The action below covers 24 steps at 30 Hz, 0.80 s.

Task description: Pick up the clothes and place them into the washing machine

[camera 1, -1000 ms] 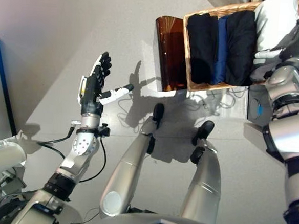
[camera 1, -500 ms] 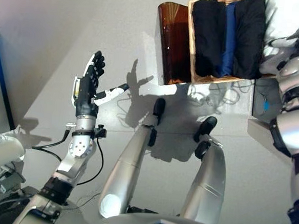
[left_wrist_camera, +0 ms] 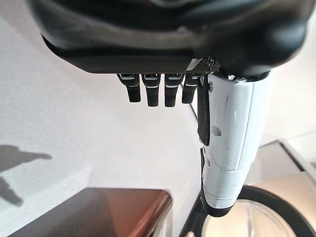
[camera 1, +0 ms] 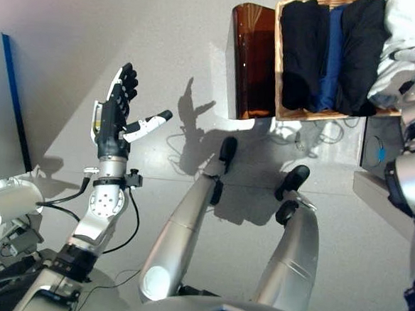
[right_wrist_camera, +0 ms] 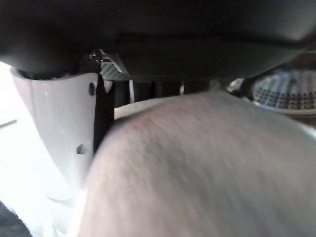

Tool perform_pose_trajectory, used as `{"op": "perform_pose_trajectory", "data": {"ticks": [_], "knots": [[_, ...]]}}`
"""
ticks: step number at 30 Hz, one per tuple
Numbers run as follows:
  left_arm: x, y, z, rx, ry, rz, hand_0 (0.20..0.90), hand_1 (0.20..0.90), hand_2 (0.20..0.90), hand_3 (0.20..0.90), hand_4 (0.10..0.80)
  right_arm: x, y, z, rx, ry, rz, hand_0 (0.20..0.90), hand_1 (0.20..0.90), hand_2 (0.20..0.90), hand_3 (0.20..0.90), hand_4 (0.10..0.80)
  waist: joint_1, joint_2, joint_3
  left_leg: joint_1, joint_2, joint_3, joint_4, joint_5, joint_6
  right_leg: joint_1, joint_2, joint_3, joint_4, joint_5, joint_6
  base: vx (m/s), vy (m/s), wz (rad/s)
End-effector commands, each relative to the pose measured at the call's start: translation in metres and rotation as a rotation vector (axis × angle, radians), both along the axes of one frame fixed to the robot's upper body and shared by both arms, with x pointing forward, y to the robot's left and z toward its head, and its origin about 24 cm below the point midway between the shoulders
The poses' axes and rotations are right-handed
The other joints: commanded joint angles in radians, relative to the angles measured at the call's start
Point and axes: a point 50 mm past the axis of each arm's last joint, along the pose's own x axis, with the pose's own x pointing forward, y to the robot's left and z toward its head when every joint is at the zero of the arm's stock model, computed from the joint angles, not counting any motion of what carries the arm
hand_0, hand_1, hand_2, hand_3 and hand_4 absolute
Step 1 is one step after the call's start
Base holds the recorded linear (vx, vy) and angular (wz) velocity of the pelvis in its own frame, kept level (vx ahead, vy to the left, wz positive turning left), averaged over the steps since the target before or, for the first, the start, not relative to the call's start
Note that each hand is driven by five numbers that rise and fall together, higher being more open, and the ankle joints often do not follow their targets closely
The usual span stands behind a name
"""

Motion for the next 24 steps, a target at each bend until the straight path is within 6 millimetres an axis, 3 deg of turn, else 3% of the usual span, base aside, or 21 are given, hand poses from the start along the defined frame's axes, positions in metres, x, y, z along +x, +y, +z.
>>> {"op": "perform_pose_trajectory", "data": {"ticks": [1, 3, 6, 8, 9, 11, 13, 16, 21, 24], "knots": [[-0.007, 0.017, 0.027, -0.032, -0.183, 0.065, 0.900, 0.900, 0.900, 0.900, 0.800, -0.007, -0.005, 0.028, -0.094, -0.101, -0.025, 0.200, 0.200, 0.200, 0.200, 0.300, -0.018, 0.057, -0.041, 0.007, -0.006, -0.024, -0.063, -0.032, -0.077, 0.108, 0.051, -0.045, -0.046, -0.051, -0.032, 0.024, -0.002, -0.06], [-0.005, 0.018, 0.023, -0.036, -0.168, 0.068, 0.900, 0.900, 0.900, 0.900, 0.800, -0.008, -0.005, 0.029, -0.037, -0.169, -0.011, 0.200, 0.200, 0.200, 0.200, 0.300, -0.027, 0.048, -0.041, 0.043, -0.002, -0.022, -0.092, -0.024, -0.079, 0.141, 0.053, -0.046, -0.077, -0.041, -0.030, 0.024, -0.003, -0.06], [-0.003, 0.018, 0.021, -0.045, -0.160, 0.071, 0.900, 0.900, 0.900, 0.900, 0.800, -0.004, 0.001, 0.025, 0.188, -0.367, 0.064, 0.200, 0.200, 0.200, 0.200, 0.300, -0.036, 0.036, -0.045, 0.109, 0.002, -0.017, -0.153, -0.009, -0.081, 0.210, 0.059, -0.052, -0.151, -0.017, -0.022, 0.027, 0.003, -0.11], [-0.003, 0.020, 0.018, -0.058, -0.148, 0.079, 0.900, 0.900, 0.900, 0.900, 0.800, 0.001, 0.007, 0.016, 0.437, -0.541, 0.144, 0.200, 0.200, 0.200, 0.200, 0.300, -0.042, 0.032, -0.044, 0.146, 0.005, -0.012, -0.181, -0.005, -0.079, 0.244, 0.062, -0.051, -0.187, -0.003, -0.016, 0.030, 0.002, -0.16], [-0.003, 0.021, 0.018, -0.055, -0.146, 0.078, 0.900, 0.900, 0.900, 0.900, 0.800, 0.001, 0.006, 0.014, 0.442, -0.540, 0.143, 0.200, 0.200, 0.200, 0.200, 0.300, -0.041, 0.029, -0.044, 0.150, 0.005, -0.012, -0.184, -0.004, -0.079, 0.248, 0.063, -0.051, -0.190, -0.002, -0.016, 0.028, 0.013, -0.22], [-0.002, 0.020, 0.015, -0.069, -0.135, 0.073, 0.900, 0.900, 0.900, 0.900, 0.800, 0.001, 0.006, -0.003, 0.689, -0.714, 0.178, 0.200, 0.200, 0.200, 0.200, 0.300, -0.048, 0.035, -0.048, 0.173, 0.009, -0.009, -0.195, -0.003, -0.078, 0.277, 0.064, -0.046, -0.218, 0.005, -0.014, 0.032, 0.005, -0.22], [0.001, 0.019, 0.011, -0.109, -0.123, 0.080, 0.900, 0.900, 0.900, 0.900, 0.800, 0.007, 0.018, -0.042, 1.047, -0.929, 0.237, 0.200, 0.200, 0.200, 0.200, 0.300, -0.053, 0.041, -0.053, 0.209, 0.011, -0.006, -0.213, -0.006, -0.076, 0.307, 0.065, -0.041, -0.252, 0.015, -0.009, 0.038, 0.006, -0.11], [0.003, 0.019, 0.006, -0.148, -0.106, 0.084, 0.900, 0.900, 0.900, 0.900, 0.800, 0.012, 0.038, -0.073, 1.286, -1.067, 0.299, 0.200, 0.200, 0.200, 0.200, 0.300, -0.057, 0.039, -0.059, 0.236, 0.012, 0.001, -0.226, -0.006, -0.073, 0.334, 0.065, -0.034, -0.282, 0.025, -0.008, 0.019, 0.014, -0.12], [0.002, 0.018, 0.000, -0.172, -0.091, 0.078, 0.900, 0.900, 0.900, 0.900, 0.800, 0.013, 0.068, -0.113, 1.523, -1.230, 0.324, 0.200, 0.200, 0.200, 0.200, 0.300, -0.055, 0.058, -0.073, 0.262, 0.007, 0.003, -0.233, -0.006, -0.070, 0.365, 0.059, -0.027, -0.300, 0.024, -0.008, 0.009, 0.019, -0.11], [0.000, 0.019, 0.000, -0.183, -0.100, 0.078, 0.900, 0.900, 0.900, 0.900, 0.800, 0.016, 0.081, -0.113, 1.590, -1.310, 0.375, 0.200, 0.200, 0.200, 0.200, 0.300, -0.044, 0.078, -0.078, 0.262, 0.000, 0.003, -0.231, -0.006, -0.067, 0.361, 0.056, -0.025, -0.296, 0.023, -0.010, -0.007, 0.032, -0.07]]}}
